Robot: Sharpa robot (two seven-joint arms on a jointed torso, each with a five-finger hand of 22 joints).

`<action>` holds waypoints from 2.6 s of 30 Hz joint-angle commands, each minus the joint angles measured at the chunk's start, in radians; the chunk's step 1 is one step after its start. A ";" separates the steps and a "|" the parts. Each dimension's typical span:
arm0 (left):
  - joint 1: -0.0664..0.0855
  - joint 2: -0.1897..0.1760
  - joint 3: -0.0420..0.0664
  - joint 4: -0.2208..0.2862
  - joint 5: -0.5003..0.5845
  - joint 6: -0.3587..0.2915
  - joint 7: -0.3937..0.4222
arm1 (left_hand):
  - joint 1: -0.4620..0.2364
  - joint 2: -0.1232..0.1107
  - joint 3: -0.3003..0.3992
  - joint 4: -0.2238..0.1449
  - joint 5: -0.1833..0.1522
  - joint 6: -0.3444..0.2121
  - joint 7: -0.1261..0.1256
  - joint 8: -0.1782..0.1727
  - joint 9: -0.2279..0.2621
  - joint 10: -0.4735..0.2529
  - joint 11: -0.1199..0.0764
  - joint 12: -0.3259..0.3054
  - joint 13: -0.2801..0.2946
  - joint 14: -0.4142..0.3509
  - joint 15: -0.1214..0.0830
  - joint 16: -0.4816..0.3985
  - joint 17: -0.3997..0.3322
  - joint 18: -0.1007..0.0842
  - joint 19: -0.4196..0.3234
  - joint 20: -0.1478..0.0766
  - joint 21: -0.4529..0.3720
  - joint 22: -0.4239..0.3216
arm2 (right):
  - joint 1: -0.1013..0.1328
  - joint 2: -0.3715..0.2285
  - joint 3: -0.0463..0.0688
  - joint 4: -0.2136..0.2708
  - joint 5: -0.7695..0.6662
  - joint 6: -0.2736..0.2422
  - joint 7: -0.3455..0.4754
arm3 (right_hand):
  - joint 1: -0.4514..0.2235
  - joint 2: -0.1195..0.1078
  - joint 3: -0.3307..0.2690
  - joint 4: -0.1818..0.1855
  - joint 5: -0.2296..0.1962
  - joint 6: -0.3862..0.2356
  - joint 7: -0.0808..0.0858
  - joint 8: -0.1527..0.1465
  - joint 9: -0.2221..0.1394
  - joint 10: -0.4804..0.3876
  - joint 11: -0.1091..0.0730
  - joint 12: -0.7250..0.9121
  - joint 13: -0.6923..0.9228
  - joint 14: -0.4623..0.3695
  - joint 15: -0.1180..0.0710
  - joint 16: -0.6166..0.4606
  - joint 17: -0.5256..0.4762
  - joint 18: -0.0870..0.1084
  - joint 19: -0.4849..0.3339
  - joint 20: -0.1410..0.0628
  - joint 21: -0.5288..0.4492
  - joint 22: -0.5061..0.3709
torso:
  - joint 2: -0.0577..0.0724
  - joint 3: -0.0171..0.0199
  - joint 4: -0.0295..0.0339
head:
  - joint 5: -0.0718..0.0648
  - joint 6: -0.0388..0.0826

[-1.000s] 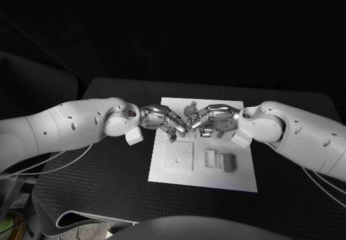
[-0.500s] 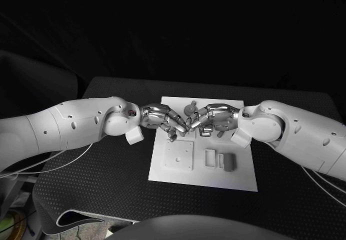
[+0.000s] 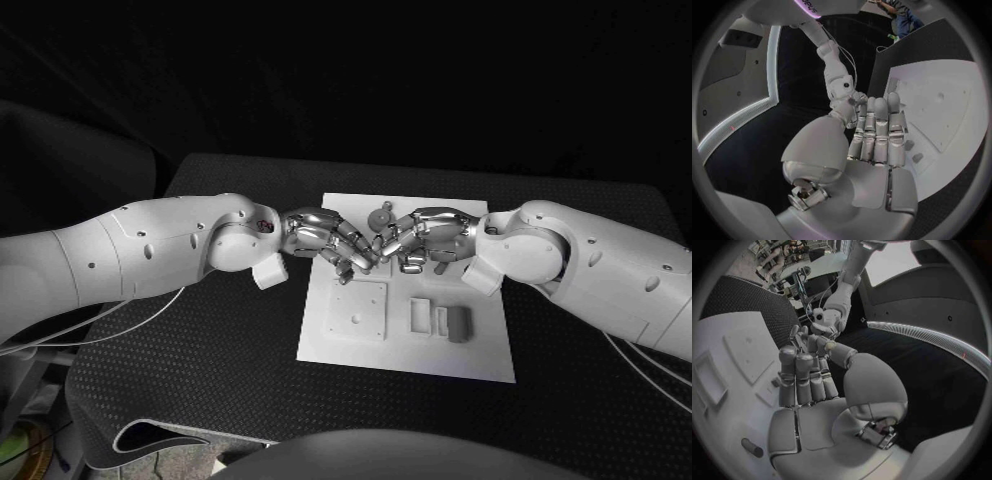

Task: Assemble the parts on the task board

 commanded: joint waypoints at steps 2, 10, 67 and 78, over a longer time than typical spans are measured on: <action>0.001 0.002 0.001 0.004 -0.021 -0.008 0.005 | 0.010 -0.008 0.016 0.000 -0.005 0.011 -0.002 0.001 0.001 0.010 -0.001 -0.002 -0.001 0.008 0.001 0.003 0.001 0.008 0.008 0.000 -0.007 0.001 | -0.001 0.002 0.000 -0.001 -0.006 0.021 0.005 | 0.003 0.008 -0.002 0.005 0.004 0.000 0.007 0.004 0.001 0.006 0.000 0.003 0.001 0.001 -0.007 -0.007 0.002 0.074 0.000 -0.006 -0.003 0.017 | 0.000 -0.0001 0.0000 | -0.001 -0.002; 0.001 0.004 0.001 0.007 -0.027 -0.013 0.005 | 0.015 -0.026 0.038 0.000 -0.005 0.017 -0.002 0.003 0.002 0.020 -0.002 0.001 0.000 0.010 0.000 0.004 0.002 0.007 0.010 0.000 -0.008 0.003 | -0.001 0.002 0.000 -0.001 -0.010 0.020 0.004 | 0.003 0.008 -0.002 0.005 0.005 0.000 0.007 0.004 0.001 0.006 0.000 0.003 0.001 0.000 -0.007 -0.007 0.002 0.074 -0.001 -0.006 -0.003 0.017 | 0.000 -0.0001 0.0003 | -0.002 -0.004; 0.001 0.006 0.001 0.002 -0.036 -0.121 0.006 | 0.021 -0.046 0.333 -0.002 -0.004 0.118 -0.007 0.048 0.052 0.144 -0.031 0.026 0.051 0.092 -0.034 0.015 0.008 0.004 0.078 -0.033 0.019 0.036 | -0.003 -0.038 0.000 0.020 -0.049 -0.169 0.140 | -0.011 0.005 -0.011 0.007 0.003 -0.007 0.013 0.001 0.003 0.003 0.003 -0.001 0.001 0.004 -0.004 -0.007 0.003 0.074 0.003 -0.004 -0.002 0.016 | 0.000 0.0000 0.0001 | -0.006 -0.007; 0.001 0.001 0.002 0.005 -0.042 -0.158 0.021 | 0.019 -0.049 0.340 -0.002 -0.004 0.119 -0.008 0.050 0.055 0.147 -0.032 0.026 0.054 0.094 -0.035 0.015 0.009 0.004 0.079 -0.034 0.020 0.038 | -0.009 -0.096 -0.001 0.099 -0.279 -0.303 0.158 | -0.162 -0.032 -0.180 0.022 -0.013 -0.098 0.049 -0.052 -0.020 -0.016 0.018 -0.016 -0.006 0.008 0.011 -0.009 0.003 0.074 0.018 -0.002 -0.014 0.005 | 0.000 0.0000 -0.0007 | -0.008 -0.001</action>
